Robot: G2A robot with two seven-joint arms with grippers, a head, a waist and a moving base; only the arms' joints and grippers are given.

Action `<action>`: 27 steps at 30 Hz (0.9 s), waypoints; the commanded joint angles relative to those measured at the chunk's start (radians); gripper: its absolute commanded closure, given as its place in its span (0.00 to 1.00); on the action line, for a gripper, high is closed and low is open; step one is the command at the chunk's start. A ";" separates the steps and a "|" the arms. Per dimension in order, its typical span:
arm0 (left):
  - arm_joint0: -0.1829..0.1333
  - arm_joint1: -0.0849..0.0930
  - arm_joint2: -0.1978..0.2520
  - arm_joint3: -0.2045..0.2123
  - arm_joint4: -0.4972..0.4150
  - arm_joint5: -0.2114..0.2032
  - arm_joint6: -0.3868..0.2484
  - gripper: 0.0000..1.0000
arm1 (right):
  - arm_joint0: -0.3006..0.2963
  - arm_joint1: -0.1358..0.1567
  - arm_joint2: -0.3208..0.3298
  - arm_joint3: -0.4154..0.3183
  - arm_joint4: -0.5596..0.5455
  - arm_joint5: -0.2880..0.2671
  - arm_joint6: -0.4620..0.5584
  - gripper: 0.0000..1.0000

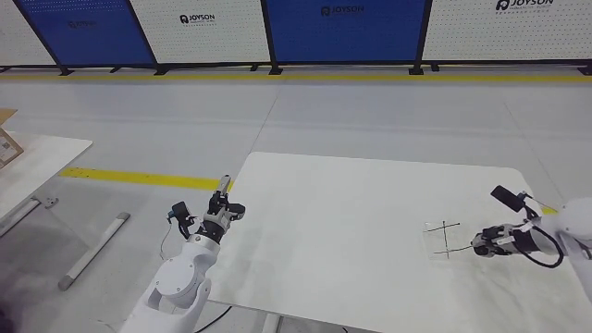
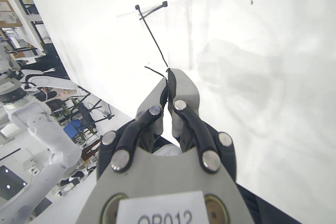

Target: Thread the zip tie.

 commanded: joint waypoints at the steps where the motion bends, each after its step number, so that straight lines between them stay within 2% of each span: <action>1: 0.000 0.000 0.000 0.000 0.000 0.000 0.000 0.00 | -0.033 0.011 0.041 -0.028 0.031 -0.019 -0.008 1.00; 2: 0.000 0.000 0.000 0.000 0.000 0.000 0.000 0.00 | -0.059 0.017 0.066 -0.048 0.056 -0.038 -0.007 1.00; 5: 0.000 0.000 0.000 0.000 0.000 0.000 0.000 0.00 | -0.103 0.027 0.107 -0.070 0.094 -0.049 -0.026 1.00; 22: 0.000 0.000 0.000 0.000 0.000 0.000 0.000 0.00 | -0.103 0.027 0.107 -0.070 0.094 -0.049 -0.026 1.00; 24: 0.000 0.000 0.000 0.000 0.000 0.000 0.000 0.00 | -0.116 0.026 0.108 -0.083 0.110 -0.074 -0.052 1.00; 27: 0.000 0.000 0.000 0.000 0.000 0.000 0.000 0.00 | -0.136 0.031 0.139 -0.107 0.181 -0.177 -0.046 1.00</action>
